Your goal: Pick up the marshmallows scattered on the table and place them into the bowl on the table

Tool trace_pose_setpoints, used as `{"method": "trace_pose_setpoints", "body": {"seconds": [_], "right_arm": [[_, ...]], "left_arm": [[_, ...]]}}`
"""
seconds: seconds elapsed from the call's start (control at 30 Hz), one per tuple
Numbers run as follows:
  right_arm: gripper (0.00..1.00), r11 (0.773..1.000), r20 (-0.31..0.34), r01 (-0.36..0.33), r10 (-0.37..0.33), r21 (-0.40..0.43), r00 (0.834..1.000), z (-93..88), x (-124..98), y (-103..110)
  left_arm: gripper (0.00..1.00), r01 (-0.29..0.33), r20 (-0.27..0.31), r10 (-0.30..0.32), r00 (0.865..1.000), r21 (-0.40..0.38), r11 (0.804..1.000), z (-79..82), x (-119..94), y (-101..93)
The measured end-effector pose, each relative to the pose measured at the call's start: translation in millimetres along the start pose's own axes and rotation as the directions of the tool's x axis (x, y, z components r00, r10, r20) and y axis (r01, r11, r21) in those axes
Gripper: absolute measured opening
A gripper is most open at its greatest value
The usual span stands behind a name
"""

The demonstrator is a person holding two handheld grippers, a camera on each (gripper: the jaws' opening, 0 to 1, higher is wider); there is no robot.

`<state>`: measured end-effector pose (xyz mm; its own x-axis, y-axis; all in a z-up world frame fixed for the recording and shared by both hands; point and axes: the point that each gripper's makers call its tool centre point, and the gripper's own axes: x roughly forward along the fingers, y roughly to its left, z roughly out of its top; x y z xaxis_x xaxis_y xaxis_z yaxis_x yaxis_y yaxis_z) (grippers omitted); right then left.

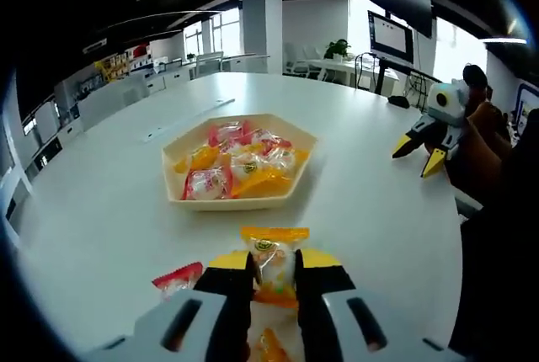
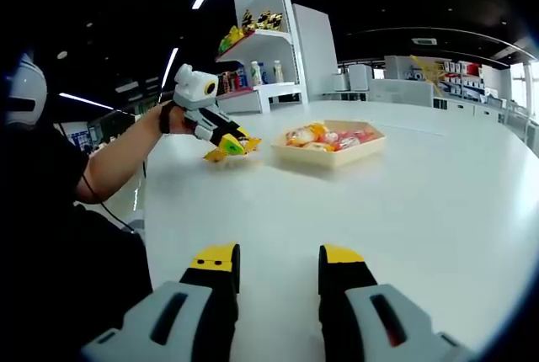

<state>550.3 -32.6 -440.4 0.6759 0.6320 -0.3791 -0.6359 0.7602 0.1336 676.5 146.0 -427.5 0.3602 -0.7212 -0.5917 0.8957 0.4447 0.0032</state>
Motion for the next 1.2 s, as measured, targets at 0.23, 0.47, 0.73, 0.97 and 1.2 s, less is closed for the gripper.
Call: {"method": "trace_pose_setpoints", "body": {"seconds": [0.23, 0.47, 0.73, 0.97, 1.2], "right_arm": [[0.36, 1.000, -0.002, 0.001, -0.001, 0.001, 1.000, -0.7, 0.1, -0.5], [0.36, 1.000, -0.001, 0.000, 0.000, -0.001, 1.000, -0.3, 0.1, 0.1], [0.36, 1.000, -0.001, 0.001, -0.001, 0.000, 1.000, -0.5, 0.2, 0.0], [0.36, 1.000, -0.003, -0.004, 0.004, 0.001, 1.000, -1.5, 1.1, 1.2], [0.36, 1.000, 0.000, -0.004, 0.004, 0.002, 1.000, -0.7, 1.1, 1.5]], "left_arm": [[0.19, 0.007, 0.035, -0.007, 0.999, 0.002, 1.000, 7.5, -1.1, 2.1], [0.19, -0.046, 0.110, 0.043, 0.993, 0.024, 0.999, 24.7, -2.2, 9.4], [0.20, -0.045, 0.172, 0.043, 0.984, 0.008, 0.999, 39.1, -3.3, 9.1], [0.20, -0.054, 0.185, 0.050, 0.981, 0.015, 0.998, 44.5, -0.8, 9.9], [0.20, -0.059, 0.228, 0.059, 0.972, -0.007, 0.998, 54.8, -1.9, 8.7]]}}
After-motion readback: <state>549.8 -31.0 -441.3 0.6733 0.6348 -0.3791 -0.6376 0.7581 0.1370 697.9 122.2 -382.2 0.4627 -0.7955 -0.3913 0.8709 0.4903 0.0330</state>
